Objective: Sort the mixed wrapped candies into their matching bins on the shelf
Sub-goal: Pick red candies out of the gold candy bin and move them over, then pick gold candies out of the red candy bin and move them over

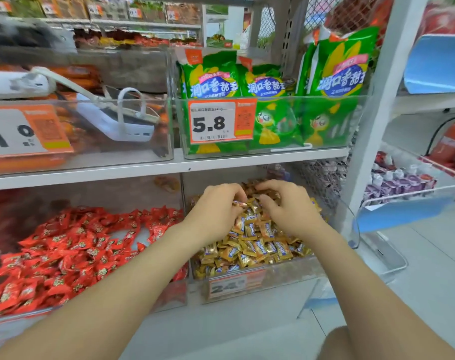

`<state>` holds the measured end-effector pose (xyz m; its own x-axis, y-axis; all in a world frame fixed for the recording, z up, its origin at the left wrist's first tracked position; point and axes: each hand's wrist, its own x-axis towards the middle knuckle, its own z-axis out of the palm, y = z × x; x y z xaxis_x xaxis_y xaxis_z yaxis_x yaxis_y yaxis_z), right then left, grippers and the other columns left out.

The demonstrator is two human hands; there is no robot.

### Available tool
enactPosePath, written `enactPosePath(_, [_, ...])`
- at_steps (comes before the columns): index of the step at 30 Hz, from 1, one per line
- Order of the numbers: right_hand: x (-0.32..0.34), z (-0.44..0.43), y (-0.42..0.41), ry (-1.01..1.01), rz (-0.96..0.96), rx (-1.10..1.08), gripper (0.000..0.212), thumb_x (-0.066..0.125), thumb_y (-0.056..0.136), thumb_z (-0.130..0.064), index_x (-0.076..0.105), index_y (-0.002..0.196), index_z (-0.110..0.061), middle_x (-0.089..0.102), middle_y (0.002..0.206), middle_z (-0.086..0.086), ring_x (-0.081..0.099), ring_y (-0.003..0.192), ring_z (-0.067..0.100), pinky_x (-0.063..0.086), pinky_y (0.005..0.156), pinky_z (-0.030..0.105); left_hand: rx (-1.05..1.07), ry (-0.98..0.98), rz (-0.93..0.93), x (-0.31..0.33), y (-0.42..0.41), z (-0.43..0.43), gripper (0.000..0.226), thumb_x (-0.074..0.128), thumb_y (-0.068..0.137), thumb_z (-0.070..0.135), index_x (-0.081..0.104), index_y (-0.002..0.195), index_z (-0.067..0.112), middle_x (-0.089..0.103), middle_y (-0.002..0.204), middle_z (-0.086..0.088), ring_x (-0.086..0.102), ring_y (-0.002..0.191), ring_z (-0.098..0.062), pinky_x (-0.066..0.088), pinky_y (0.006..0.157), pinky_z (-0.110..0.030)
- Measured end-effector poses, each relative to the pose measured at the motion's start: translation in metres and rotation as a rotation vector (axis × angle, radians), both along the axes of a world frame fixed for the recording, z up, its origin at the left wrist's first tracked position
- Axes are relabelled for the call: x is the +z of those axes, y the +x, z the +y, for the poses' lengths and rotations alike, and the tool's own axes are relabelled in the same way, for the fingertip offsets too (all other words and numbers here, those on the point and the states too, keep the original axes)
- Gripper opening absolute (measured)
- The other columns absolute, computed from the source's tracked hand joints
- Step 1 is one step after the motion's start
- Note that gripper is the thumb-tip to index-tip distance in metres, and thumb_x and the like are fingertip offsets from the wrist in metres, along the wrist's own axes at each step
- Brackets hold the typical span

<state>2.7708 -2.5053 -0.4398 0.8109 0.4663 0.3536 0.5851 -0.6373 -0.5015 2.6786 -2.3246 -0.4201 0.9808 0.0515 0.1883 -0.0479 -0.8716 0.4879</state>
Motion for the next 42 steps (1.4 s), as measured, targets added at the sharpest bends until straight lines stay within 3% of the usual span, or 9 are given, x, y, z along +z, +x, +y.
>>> enactPosePath(4, [0.006, -0.005, -0.008, 0.158, 0.064, -0.121, 0.023, 0.061, 0.099, -0.014, 0.08, 0.105, -0.027, 0.075, 0.085, -0.015, 0.069, 0.077, 0.0, 0.059, 0.083, 0.027, -0.064, 0.32, 0.03, -0.007, 0.005, 0.007, 0.031, 0.061, 0.1, 0.036, 0.066, 0.13, 0.026, 0.068, 0.126, 0.002, 0.061, 0.12, -0.024, 0.051, 0.102, -0.049])
enactPosePath(6, [0.013, 0.004, -0.021, 0.192, 0.104, -0.086, 0.024, 0.06, 0.096, -0.013, 0.078, 0.096, -0.029, 0.075, 0.077, -0.011, 0.07, 0.07, 0.003, 0.062, 0.074, 0.033, -0.061, 0.369, -0.122, -0.003, -0.013, 0.014, 0.024, 0.054, 0.101, 0.039, 0.069, 0.116, 0.028, 0.068, 0.112, 0.007, 0.059, 0.11, -0.021, 0.051, 0.094, -0.044])
enactPosePath(11, [0.032, 0.064, -0.083, 0.153, 0.116, 0.209, 0.023, 0.062, 0.094, -0.011, 0.076, 0.093, -0.029, 0.073, 0.076, -0.013, 0.067, 0.072, 0.002, 0.047, 0.066, 0.011, 0.125, 0.363, -0.375, -0.01, -0.091, 0.066, 0.012, 0.056, 0.094, 0.033, 0.055, 0.084, 0.027, 0.048, 0.075, 0.011, 0.047, 0.078, -0.017, 0.037, 0.067, -0.031])
enactPosePath(16, [0.016, 0.151, -0.121, -0.122, 0.019, 0.512, 0.028, 0.055, 0.094, -0.012, 0.076, 0.103, -0.027, 0.067, 0.089, -0.013, 0.059, 0.081, 0.007, 0.047, 0.084, 0.022, 0.481, 0.536, 0.0, -0.027, -0.135, 0.167, 0.027, 0.05, 0.082, 0.045, 0.065, 0.075, 0.024, 0.059, 0.074, 0.001, 0.057, 0.079, -0.029, 0.054, 0.069, -0.042])
enactPosePath(21, [-0.034, 0.239, -0.117, -0.557, 0.0, 0.565, 0.008, 0.049, 0.098, -0.016, 0.056, 0.096, -0.019, 0.068, 0.11, 0.02, 0.066, 0.102, 0.044, 0.051, 0.079, 0.041, 0.657, 0.45, 0.528, -0.03, -0.148, 0.219, 0.061, 0.054, 0.09, 0.067, 0.058, 0.133, 0.024, 0.052, 0.138, -0.013, 0.045, 0.129, -0.041, 0.044, 0.104, -0.048])
enactPosePath(26, [-0.056, 0.31, -0.112, -0.523, 0.087, 0.67, 0.048, 0.051, 0.102, -0.015, 0.046, 0.148, -0.024, 0.052, 0.149, 0.01, 0.047, 0.139, 0.036, 0.042, 0.108, 0.057, 0.579, 0.288, 0.579, -0.038, -0.151, 0.24, 0.086, 0.063, 0.083, 0.067, 0.038, 0.149, 0.017, 0.041, 0.145, -0.017, 0.03, 0.136, -0.04, 0.039, 0.11, -0.046])
enactPosePath(30, [-0.066, 0.333, -0.107, -0.605, 0.236, 0.74, 0.072, 0.05, 0.103, -0.025, 0.017, 0.165, -0.04, 0.012, 0.175, -0.004, 0.011, 0.161, 0.027, 0.018, 0.125, 0.064, 0.519, 0.282, 0.618, -0.043, -0.146, 0.248, 0.094, 0.066, 0.078, 0.067, 0.032, 0.15, 0.017, 0.044, 0.139, -0.014, 0.033, 0.131, -0.037, 0.042, 0.107, -0.043])
enactPosePath(37, [-0.055, 0.308, -0.082, -0.851, 0.175, 0.461, 0.051, 0.05, 0.106, -0.045, 0.035, 0.155, -0.047, 0.025, 0.17, 0.006, 0.02, 0.157, 0.038, 0.019, 0.122, 0.064, 0.472, 0.297, 0.79, -0.032, -0.139, 0.248, 0.05, 0.061, 0.083, 0.069, 0.048, 0.095, 0.022, 0.048, 0.121, -0.012, 0.035, 0.128, -0.036, 0.046, 0.098, -0.042])
enactPosePath(42, [-0.039, 0.274, -0.072, -0.815, 0.159, 0.456, 0.028, 0.063, 0.094, -0.024, 0.067, 0.121, -0.028, 0.066, 0.128, 0.001, 0.061, 0.123, 0.031, 0.052, 0.102, 0.046, 0.462, 0.327, 0.816, -0.028, -0.139, 0.245, 0.075, 0.057, 0.086, 0.072, 0.052, 0.14, 0.019, 0.043, 0.147, -0.016, 0.029, 0.142, -0.039, 0.044, 0.109, -0.047])
